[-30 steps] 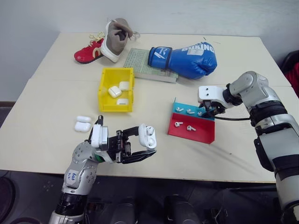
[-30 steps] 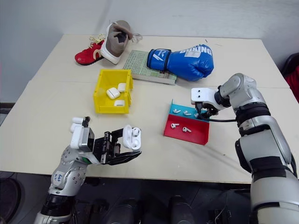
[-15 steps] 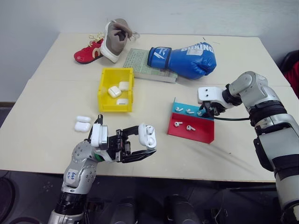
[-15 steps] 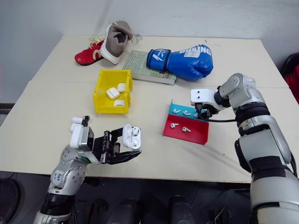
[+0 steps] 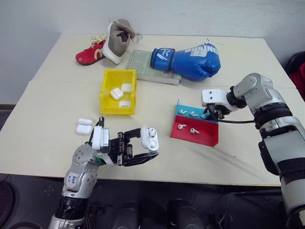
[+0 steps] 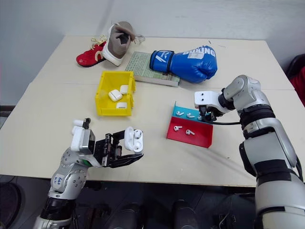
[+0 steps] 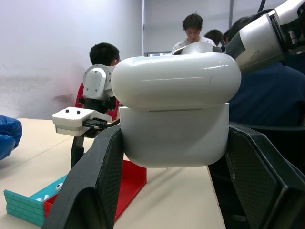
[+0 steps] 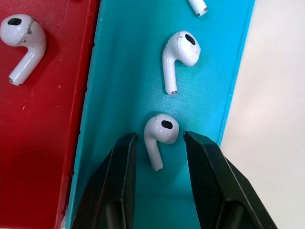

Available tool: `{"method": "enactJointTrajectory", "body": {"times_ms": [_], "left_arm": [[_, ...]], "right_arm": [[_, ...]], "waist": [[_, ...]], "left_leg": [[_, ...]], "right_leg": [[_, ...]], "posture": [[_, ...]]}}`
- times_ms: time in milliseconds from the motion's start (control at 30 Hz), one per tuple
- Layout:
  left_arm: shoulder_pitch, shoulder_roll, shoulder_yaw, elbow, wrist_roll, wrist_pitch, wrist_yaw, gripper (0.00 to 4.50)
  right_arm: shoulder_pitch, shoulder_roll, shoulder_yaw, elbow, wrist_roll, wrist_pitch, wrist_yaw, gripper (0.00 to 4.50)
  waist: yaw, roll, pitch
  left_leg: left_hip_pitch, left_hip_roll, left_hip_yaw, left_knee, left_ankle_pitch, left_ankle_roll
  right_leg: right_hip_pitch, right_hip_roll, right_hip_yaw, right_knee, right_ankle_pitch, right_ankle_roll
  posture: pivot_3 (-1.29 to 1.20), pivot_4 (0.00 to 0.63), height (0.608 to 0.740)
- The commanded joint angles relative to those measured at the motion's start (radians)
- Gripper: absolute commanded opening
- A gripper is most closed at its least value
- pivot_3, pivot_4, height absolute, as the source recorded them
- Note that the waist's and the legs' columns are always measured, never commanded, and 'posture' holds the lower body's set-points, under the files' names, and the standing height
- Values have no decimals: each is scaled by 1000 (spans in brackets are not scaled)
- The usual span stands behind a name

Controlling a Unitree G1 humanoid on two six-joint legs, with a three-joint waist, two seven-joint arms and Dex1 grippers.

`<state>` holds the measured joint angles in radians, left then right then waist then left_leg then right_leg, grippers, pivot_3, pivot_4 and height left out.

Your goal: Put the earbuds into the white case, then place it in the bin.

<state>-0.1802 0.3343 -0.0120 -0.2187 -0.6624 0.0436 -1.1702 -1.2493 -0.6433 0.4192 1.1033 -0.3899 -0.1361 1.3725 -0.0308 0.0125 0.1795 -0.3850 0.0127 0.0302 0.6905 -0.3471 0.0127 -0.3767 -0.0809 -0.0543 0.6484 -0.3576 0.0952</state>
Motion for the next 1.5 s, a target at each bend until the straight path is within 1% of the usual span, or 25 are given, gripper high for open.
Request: {"method": "enactJointTrajectory", "body": {"times_ms": [33, 100, 533, 667, 933, 967, 1067, 1167, 1200, 1233, 1267, 1300, 1400, 1500], "left_arm": [[-3, 7, 6, -34, -13, -3, 3, 2762], [-3, 8, 5, -35, -12, -1, 3, 2762], [-7, 8, 1, -31, -11, 0, -1, 2762], [-13, 6, -1, -24, -11, 0, -5, 2762], [-24, 7, 2, -13, -14, 3, -15, 2762], [-27, 6, 3, -12, -14, 3, -14, 2762], [-44, -1, 13, -5, -19, 3, -5, 2762], [-66, -12, 27, 5, -35, 8, 6, 2762], [-80, -17, 29, 15, -40, 11, 8, 2762], [-91, -21, 31, 22, -44, 14, 8, 2762], [-104, -23, 31, 33, -46, 17, 6, 2762], [-118, -27, 30, 46, -48, 18, 3, 2762], [-162, -37, 29, 84, -50, 28, -10, 2762], [-202, -50, 22, 118, -46, 38, -26, 2762]], "right_arm": [[11, 7, -5, -7, 3, 0, 12, 1553], [12, 7, -7, -8, 5, 0, 12, 1201], [31, -3, -27, -38, 25, 4, 19, 1201], [50, -9, -42, -57, 40, 12, 20, 437], [73, -29, -71, -105, 66, 53, 27, 436], [69, -42, -99, -115, 91, 65, 28, 436], [64, -87, -210, -168, 202, 124, 49, 436], [111, -126, -312, -284, 339, 211, 133, 436], [165, -146, -356, -417, 461, 346, 183, 436], [210, -154, -400, -535, 550, 472, 214, 436], [260, -153, -451, -669, 648, 616, 209, 436], [309, -142, -505, -800, 756, 745, 186, 436], [437, -40, -668, -1126, 1061, 1029, -4, 436], [535, 81, -748, -1346, 1270, 1177, -201, 436]], "waist": [[0, 0, 0], [0, 0, 0], [0, 0, 0], [0, 0, 0], [0, 0, 0], [0, 0, 0], [4, 0, 0], [7, 1, 1], [6, 1, 1], [9, 0, 1], [9, 0, 1], [10, 0, 1], [4, 0, 1], [5, 0, 1]], "left_leg": [[0, 0, 0, 0, 0, 0], [0, 0, 0, 0, 0, 0], [0, 0, 0, 1, 0, 0], [0, 0, 0, 2, 0, 0], [0, 0, 0, 2, 0, 0], [0, 0, 0, 2, 0, 0], [0, 0, 0, 2, 0, 0], [-1, 0, -1, 3, 0, 0], [-1, 0, -2, 3, 0, 0], [-1, 0, -2, 2, 0, 0], [-1, 0, -4, 2, 0, 0], [-1, 0, -5, 2, 0, 0], [-2, 0, -5, 3, 0, 0], [-2, 0, -6, 4, 0, -1]], "right_leg": [[0, 0, 0, 0, 0, 0], [0, 0, 0, 0, 0, 0], [0, 0, 0, 2, 0, 0], [0, 0, 0, 2, 0, 0], [0, 0, 0, 3, 0, 0], [0, 0, 0, 3, 0, 0], [0, 0, 0, 3, 0, 0], [0, 0, 0, 3, 0, 0], [0, 0, 0, 3, 0, 0], [0, 0, -1, 3, 0, 0], [0, 0, -2, 3, 0, 0], [1, 0, -2, 3, 0, 0], [0, 0, -3, 3, 0, 0], [0, 1, -3, 4, 0, 0]], "posture": [[0, 150, 740], [0, 150, 740], [0, 150, 740], [0, 150, 740], [0, 150, 740], [0, 150, 740], [0, 150, 740], [0, 150, 740], [0, 150, 740], [0, 150, 740], [0, 150, 740], [0, 150, 740], [0, 150, 740], [0, 150, 740]]}}
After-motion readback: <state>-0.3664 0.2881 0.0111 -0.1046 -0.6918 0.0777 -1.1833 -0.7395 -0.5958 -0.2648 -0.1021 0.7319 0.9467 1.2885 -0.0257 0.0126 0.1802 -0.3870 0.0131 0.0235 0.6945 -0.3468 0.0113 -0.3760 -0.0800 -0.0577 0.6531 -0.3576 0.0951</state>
